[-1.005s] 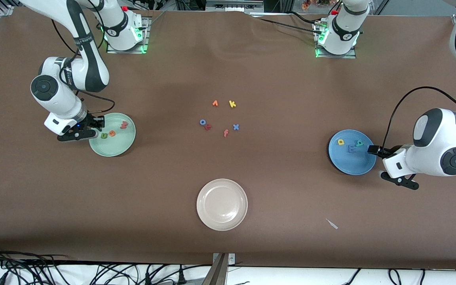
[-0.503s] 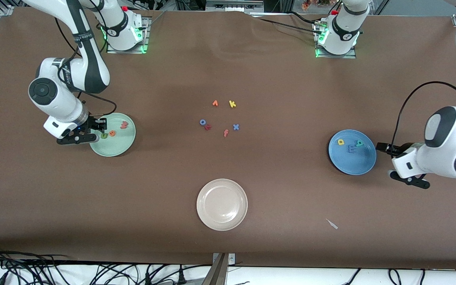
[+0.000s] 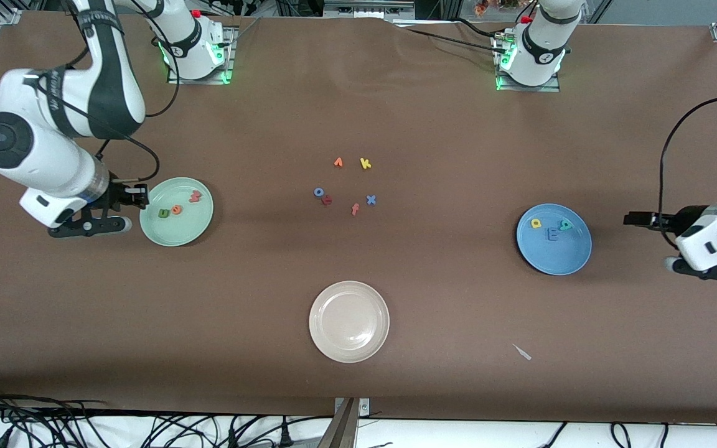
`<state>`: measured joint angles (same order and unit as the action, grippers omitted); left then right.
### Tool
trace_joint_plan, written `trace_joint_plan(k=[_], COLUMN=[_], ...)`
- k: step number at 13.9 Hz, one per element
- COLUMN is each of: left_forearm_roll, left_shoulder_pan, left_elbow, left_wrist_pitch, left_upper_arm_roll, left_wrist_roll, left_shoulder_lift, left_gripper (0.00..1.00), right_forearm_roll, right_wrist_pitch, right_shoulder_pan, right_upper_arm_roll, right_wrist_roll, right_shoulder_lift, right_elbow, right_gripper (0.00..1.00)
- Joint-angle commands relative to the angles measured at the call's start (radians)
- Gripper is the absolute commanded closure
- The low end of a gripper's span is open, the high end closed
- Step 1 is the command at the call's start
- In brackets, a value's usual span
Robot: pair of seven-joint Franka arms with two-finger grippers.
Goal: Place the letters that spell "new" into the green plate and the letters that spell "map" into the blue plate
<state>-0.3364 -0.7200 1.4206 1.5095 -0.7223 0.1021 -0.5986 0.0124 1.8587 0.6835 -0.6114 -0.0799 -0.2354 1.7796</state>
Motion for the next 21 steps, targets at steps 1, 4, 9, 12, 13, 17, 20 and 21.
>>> trace_joint_plan(k=[1, 4, 9, 12, 13, 17, 20, 21], left_forearm_roll=[0.028, 0.03, 0.117, 0.24, 0.25, 0.352, 0.35, 0.35], left_shoulder_pan=[0.002, 0.016, 0.142, 0.292, 0.335, 0.442, 0.583, 0.626], left_elbow=[0.012, 0.011, 0.043, 0.084, 0.115, 0.227, 0.3, 0.298], left_wrist_pitch=[-0.043, -0.054, -0.043, -0.034, -0.034, -0.035, -0.042, -0.043], left_upper_arm_roll=[-0.002, -0.011, 0.131, 0.323, 0.375, 0.533, 0.654, 0.691], left_wrist_roll=[-0.06, -0.206, -0.246, -0.249, -0.248, -0.185, -0.151, -0.151], left_shoulder_lift=[0.069, 0.102, 0.227, 0.321, 0.363, 0.519, 0.588, 0.588], left_gripper=[0.0, 0.0, 0.0, 0.0, 0.0, 0.0, 0.0, 0.0], right_forearm_roll=[0.011, 0.012, 0.011, -0.006, -0.006, -0.006, -0.005, -0.002], right_wrist_pitch=[-0.079, -0.11, -0.141, -0.164, -0.176, -0.219, -0.257, -0.26], right_shoulder_pan=[-0.001, -0.001, -0.196, -0.457, -0.502, -0.576, -0.575, -0.575], right_upper_arm_roll=[0.002, 0.004, 0.234, 0.519, 0.55, 0.593, 0.59, 0.59], right_wrist_roll=[0.002, -0.004, -0.011, 0.0, 0.0, -0.012, -0.004, -0.003], right_shoulder_lift=[-0.002, 0.004, 0.091, 0.137, 0.146, 0.229, 0.223, 0.222], right_elbow=[-0.092, -0.144, -0.172, -0.172, -0.172, -0.146, -0.17, -0.172], right_gripper=[0.43, 0.33, 0.0, 0.0, 0.0, 0.0, 0.0, 0.0])
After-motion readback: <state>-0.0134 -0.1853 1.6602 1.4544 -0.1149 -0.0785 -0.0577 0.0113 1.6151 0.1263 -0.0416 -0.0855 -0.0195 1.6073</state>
